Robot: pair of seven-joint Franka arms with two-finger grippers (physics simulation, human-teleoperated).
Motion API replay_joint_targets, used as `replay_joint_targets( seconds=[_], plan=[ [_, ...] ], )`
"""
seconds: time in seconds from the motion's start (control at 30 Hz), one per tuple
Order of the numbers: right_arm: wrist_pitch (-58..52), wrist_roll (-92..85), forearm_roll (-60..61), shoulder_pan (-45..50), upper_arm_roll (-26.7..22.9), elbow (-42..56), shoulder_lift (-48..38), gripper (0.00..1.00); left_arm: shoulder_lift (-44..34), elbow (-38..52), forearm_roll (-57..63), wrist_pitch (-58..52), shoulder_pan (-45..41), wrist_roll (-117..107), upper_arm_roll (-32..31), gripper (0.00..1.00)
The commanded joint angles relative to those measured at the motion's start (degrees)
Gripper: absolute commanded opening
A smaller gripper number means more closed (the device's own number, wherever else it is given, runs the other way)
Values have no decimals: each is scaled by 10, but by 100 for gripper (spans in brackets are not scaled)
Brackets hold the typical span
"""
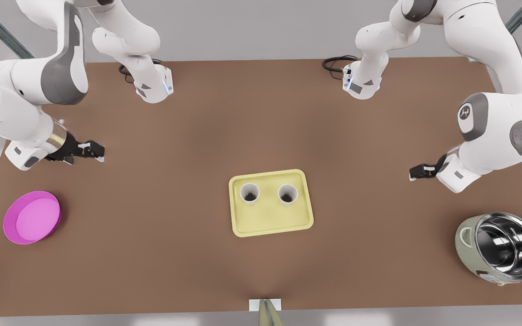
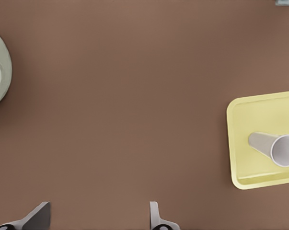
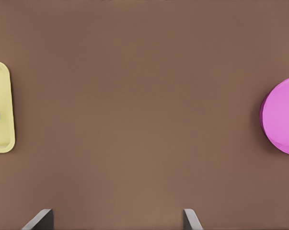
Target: Use the left arm to pick up the white IKEA cup from the tray and place it on the middle-left position; use the right arm to pick up the white IKEA cup from the tray and place it on the middle-right position
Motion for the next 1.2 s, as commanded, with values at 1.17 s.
replay_joint_targets(
  seconds=[1.17],
  plan=[
    [270, 338, -14, 322, 47, 152, 432, 100, 7, 7, 18, 24, 22, 28, -1, 100]
  ],
)
